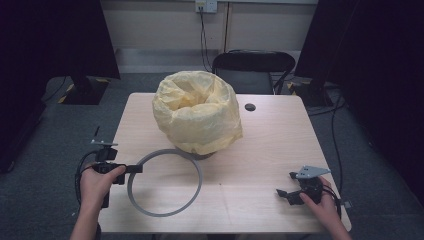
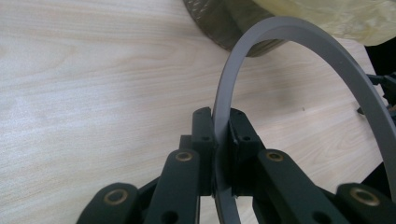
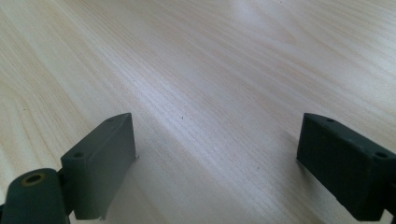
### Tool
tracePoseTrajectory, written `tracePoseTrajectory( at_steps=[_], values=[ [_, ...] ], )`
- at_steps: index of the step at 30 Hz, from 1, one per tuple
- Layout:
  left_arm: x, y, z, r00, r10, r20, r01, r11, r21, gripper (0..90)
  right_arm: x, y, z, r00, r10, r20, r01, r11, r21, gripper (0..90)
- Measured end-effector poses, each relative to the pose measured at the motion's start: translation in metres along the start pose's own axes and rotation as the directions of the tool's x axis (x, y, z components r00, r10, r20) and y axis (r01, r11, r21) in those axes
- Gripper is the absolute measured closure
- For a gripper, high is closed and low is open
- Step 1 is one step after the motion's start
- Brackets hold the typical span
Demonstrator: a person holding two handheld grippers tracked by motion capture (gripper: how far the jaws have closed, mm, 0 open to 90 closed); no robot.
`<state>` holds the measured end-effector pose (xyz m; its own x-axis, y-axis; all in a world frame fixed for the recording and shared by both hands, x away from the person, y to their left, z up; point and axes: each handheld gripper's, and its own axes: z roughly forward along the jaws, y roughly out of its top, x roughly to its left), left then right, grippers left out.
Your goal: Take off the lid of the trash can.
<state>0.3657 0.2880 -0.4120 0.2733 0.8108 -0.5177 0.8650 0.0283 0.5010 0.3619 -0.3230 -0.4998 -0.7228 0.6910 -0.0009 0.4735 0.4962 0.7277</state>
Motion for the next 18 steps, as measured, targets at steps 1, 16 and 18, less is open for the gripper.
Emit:
tracePoseTrajectory(
  at_steps=[1, 16, 18],
  values=[
    [0.001, -0.001, 0.001, 1.0, -0.006, 0.006, 0.006, 1.0, 0.0, 83.3, 0.0, 0.0, 0.0, 1.0, 0.0, 0.0, 0.0, 1.0, 0.0, 10.6],
    [0.018, -0.01, 0.017, 0.9987, -0.017, -0.048, 0.018, 0.9998, 0.01, 83.3, 0.0, 0.0, 0.0, 1.0, 0.0, 0.0, 0.0, 1.0, 0.0, 10.5],
    [0.019, -0.011, 0.019, 0.9983, -0.03, -0.051, 0.03, 0.9995, 0.007, 83.3, 0.0, 0.0, 0.0, 1.0, 0.0, 0.0, 0.0, 1.0, 0.0, 10.5]
  ],
)
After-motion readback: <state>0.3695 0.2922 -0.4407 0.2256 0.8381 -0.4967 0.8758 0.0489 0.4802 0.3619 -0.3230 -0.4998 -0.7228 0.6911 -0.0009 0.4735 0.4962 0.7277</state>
